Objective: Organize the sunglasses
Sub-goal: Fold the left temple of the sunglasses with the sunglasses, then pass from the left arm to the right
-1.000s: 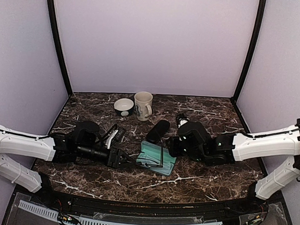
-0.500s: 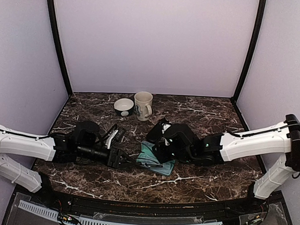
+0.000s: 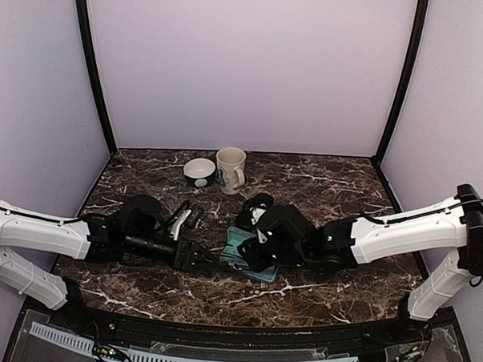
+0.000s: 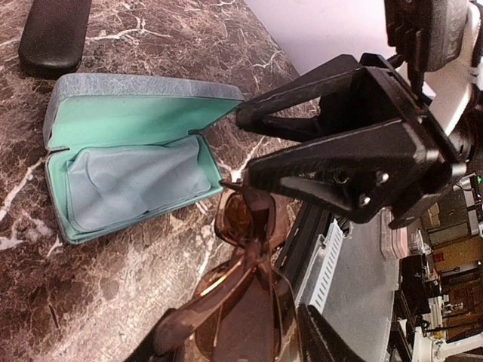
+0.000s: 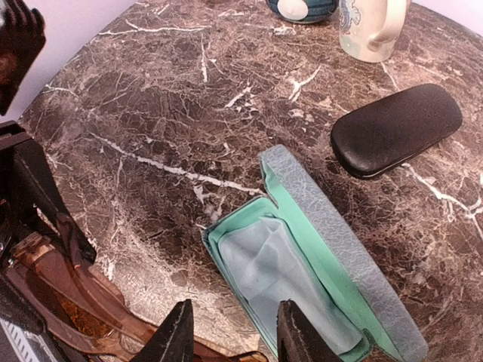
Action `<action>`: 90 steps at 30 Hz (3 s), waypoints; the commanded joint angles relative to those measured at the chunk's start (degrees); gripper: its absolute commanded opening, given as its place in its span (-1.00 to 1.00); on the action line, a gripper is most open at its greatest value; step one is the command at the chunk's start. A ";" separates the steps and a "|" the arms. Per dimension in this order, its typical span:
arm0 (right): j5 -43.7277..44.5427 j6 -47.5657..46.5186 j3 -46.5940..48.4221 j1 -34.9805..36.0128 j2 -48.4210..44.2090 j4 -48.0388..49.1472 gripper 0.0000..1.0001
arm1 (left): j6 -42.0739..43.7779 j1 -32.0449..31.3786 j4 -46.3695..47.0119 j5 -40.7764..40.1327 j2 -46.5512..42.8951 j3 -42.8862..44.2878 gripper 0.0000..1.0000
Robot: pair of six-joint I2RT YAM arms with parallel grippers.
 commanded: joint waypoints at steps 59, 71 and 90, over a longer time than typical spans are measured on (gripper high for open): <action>-22.93 -23.14 1.48 -1.21 -3.97 -11.04 0.17 | -22.47 4.63 15.07 23.75 14.35 3.44 -1.00; -20.19 -23.54 2.79 -0.25 -2.45 -12.10 -0.15 | -23.31 4.37 16.62 24.14 14.98 2.84 -1.00; -16.27 -23.84 3.19 1.25 -3.35 -12.10 -0.38 | -25.30 3.93 19.14 24.62 17.33 2.38 -0.99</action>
